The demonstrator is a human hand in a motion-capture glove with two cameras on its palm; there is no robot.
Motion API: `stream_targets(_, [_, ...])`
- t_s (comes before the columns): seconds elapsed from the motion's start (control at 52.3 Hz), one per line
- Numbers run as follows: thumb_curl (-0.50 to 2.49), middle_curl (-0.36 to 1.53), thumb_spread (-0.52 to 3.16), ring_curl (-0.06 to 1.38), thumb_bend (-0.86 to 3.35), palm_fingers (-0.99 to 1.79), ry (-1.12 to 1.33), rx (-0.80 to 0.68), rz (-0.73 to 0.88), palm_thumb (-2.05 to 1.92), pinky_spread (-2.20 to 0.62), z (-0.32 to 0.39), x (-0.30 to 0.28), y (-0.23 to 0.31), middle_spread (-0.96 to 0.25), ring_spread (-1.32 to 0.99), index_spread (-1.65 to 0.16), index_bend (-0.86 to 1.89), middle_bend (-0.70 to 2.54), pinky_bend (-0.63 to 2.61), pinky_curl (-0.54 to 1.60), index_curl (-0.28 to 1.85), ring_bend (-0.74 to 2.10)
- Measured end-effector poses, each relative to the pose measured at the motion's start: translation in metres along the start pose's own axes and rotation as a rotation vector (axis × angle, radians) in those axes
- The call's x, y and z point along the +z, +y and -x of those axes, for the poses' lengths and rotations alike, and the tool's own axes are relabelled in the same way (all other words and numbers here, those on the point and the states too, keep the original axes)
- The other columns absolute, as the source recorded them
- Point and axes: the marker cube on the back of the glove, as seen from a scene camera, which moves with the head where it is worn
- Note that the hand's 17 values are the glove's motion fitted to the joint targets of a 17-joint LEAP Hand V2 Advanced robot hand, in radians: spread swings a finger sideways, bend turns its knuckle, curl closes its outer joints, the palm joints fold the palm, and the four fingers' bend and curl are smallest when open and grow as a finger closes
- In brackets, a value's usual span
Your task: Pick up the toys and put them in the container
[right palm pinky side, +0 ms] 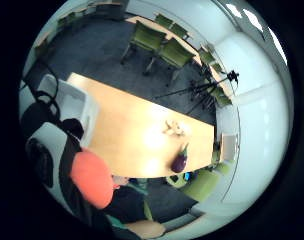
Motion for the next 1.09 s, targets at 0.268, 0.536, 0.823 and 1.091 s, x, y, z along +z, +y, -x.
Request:
stream_targets(0.268, [0.92, 0.69, 0.59, 0.53, 0.09, 1.1, -0.161, -0.215, -0.025, 0.6, -0.44, 0.063, 0.039, -0.047, -0.38, -0.42, -0.59, 0.17, 0.9, 0.85, 0.38, 1.43, 1.13])
stream_targets(0.536, [0.99, 0.7, 0.61, 0.52, 0.04, 1.0, 0.107, -0.05, 0.172, 0.56, -0.42, 0.074, 0.077, -0.057, -0.38, -0.43, -0.58, 0.13, 0.87, 0.87, 0.39, 1.47, 1.11])
stream_targets(0.823, [0.53, 0.51, 0.93, 0.34, -0.13, -0.31, 0.014, -0.106, 0.148, -0.16, -0.08, 0.024, 0.069, -0.042, -0.01, -0.11, -0.38, -0.09, 0.39, 1.21, 0.43, 0.83, 0.65])
stream_targets(1.091, [0.35, 0.47, 0.97, 0.33, -0.1, -0.21, 0.048, -0.07, 0.124, -0.13, -0.03, -0.013, 0.03, 0.016, 0.02, -0.08, -0.3, 0.02, 0.36, 1.07, 0.37, 0.51, 0.62])
